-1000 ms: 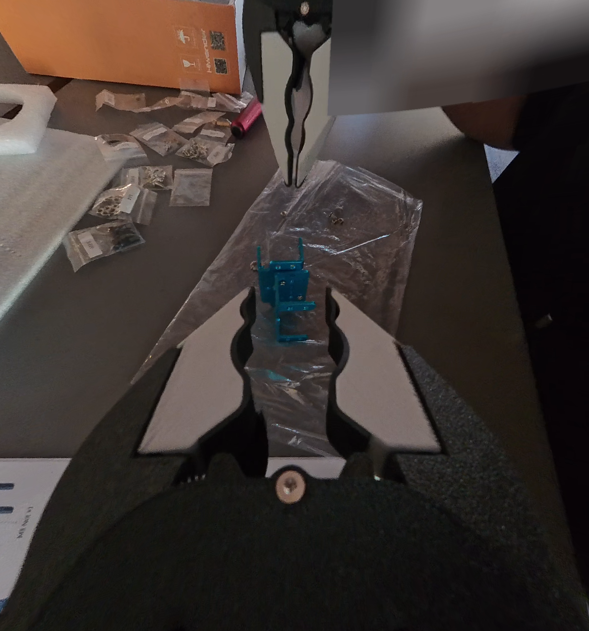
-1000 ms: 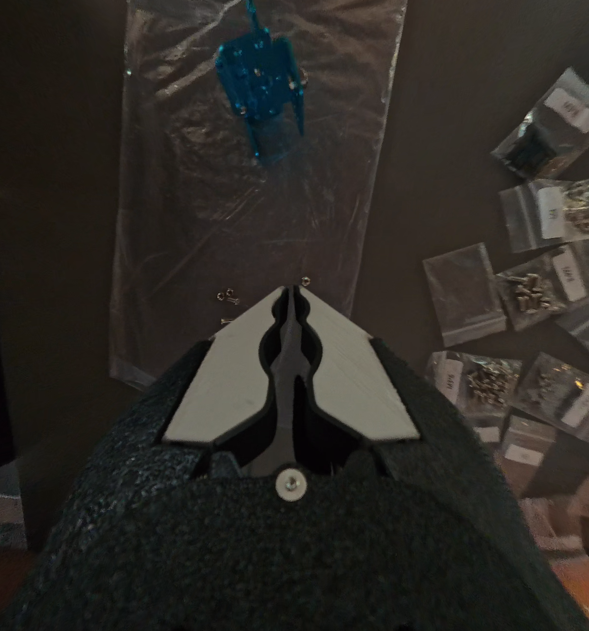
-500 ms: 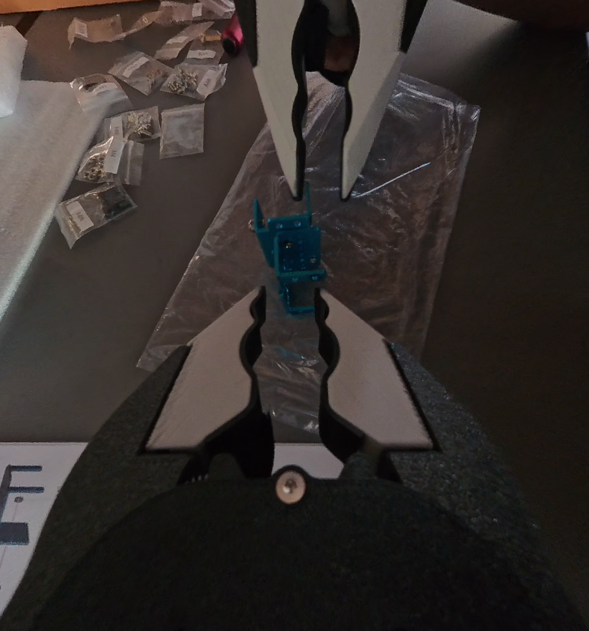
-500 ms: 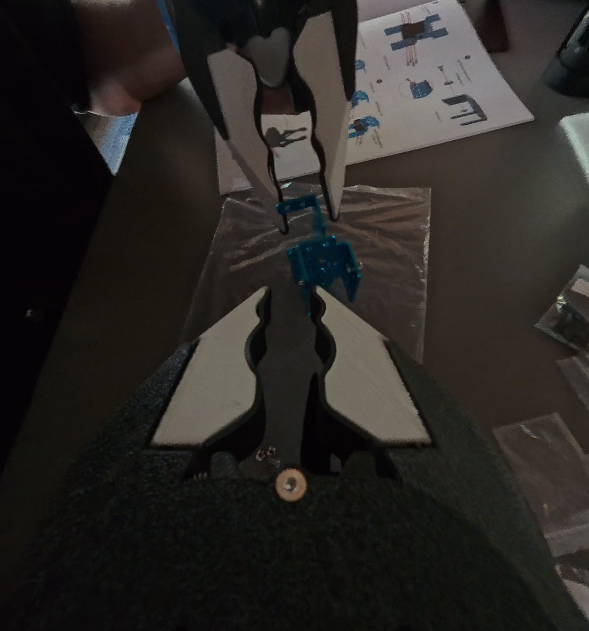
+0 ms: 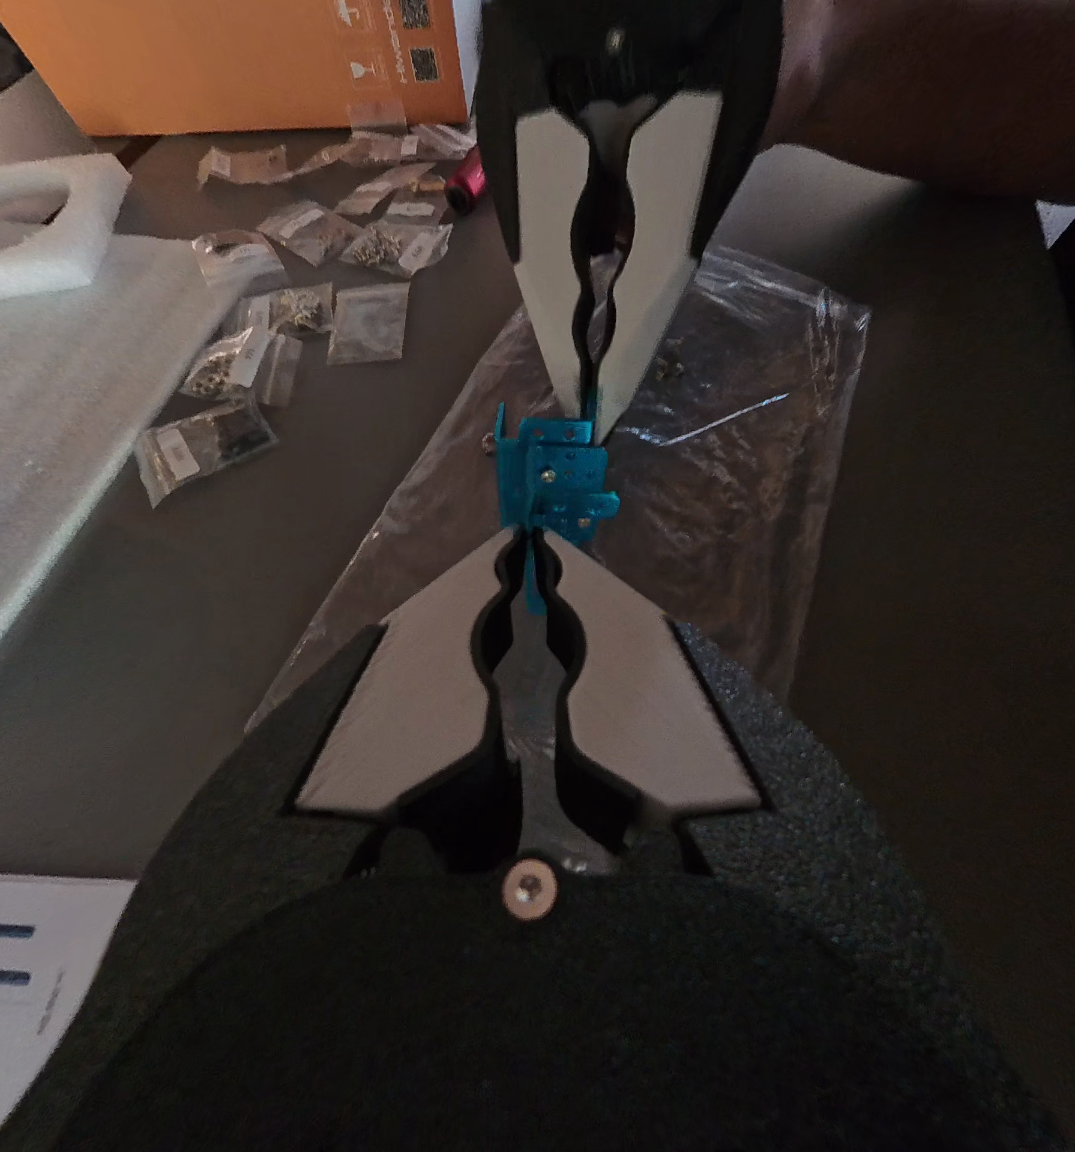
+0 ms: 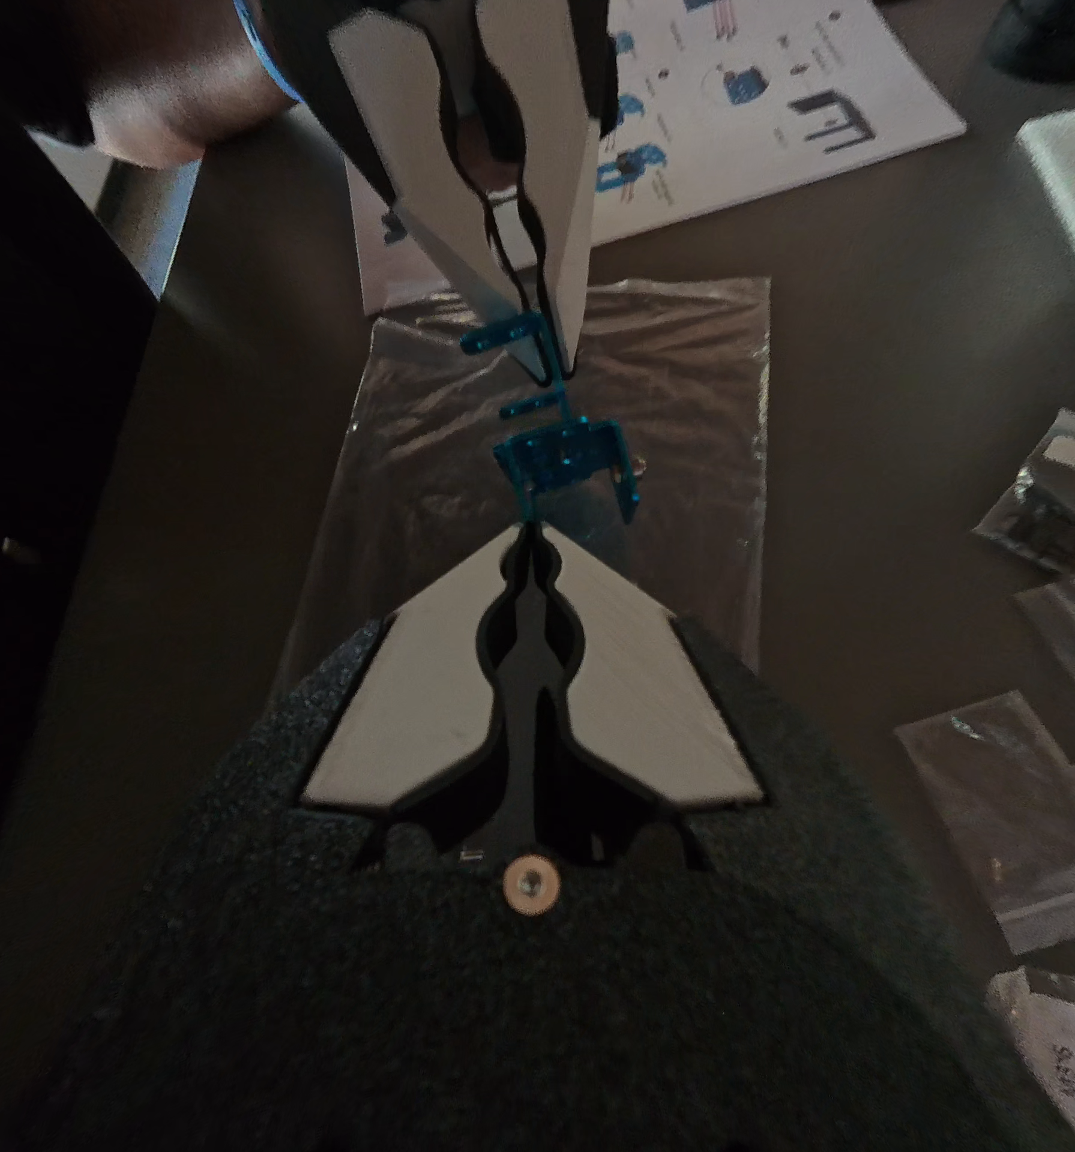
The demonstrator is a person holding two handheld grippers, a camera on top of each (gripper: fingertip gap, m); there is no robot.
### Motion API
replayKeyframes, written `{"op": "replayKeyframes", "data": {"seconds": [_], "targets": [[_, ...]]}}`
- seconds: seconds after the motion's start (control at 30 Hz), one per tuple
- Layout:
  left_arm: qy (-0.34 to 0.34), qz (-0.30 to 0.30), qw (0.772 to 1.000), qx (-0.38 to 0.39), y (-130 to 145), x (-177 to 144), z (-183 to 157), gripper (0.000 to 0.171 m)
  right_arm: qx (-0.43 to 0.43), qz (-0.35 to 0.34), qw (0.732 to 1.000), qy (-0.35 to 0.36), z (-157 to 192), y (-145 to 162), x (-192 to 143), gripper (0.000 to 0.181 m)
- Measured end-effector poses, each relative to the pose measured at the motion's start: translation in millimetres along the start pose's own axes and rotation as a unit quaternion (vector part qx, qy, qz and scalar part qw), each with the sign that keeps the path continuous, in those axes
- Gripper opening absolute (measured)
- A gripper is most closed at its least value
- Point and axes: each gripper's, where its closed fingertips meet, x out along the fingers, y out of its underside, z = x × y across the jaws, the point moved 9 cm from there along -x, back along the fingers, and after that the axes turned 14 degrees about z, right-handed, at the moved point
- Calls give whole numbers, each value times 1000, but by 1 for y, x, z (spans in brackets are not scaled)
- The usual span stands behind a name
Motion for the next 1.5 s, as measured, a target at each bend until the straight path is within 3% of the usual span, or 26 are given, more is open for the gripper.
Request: {"op": "replayKeyframes", "data": {"seconds": [0.23,0.3,0.4,0.57,0.7,0.87,0.97,1.03,1.2,1.4,1.5], "targets": [[15,-9,1000,-22,-16,5,-3,2,4,39,999,-17,-1,11,2,0],[23,0,999,-33,-22,7,-2,2,2,43,999,-13,-2,15,-3,9],[35,37,998,-42,-34,10,1,2,17,41,998,-36,-3,20,-15,18],[26,128,991,13,-61,17,-1,2,10,28,1000,-11,-2,29,-33,20],[27,167,985,22,-77,30,-3,3,6,40,999,16,0,36,-36,23],[33,201,978,34,-87,45,-6,2,14,0,999,46,-8,34,-29,52],[31,231,972,38,-89,55,-7,8,20,8,999,29,-11,37,-21,51],[31,248,968,36,-90,57,-8,32,23,34,999,29,-11,42,-21,47],[44,304,951,24,-89,56,-6,64,31,45,996,73,-12,47,-47,43],[64,383,921,30,-90,73,-13,62,34,50,989,133,-16,53,-67,40],[59,396,915,43,-91,77,-14,46,47,53,988,139,-20,57,-71,39]]}}
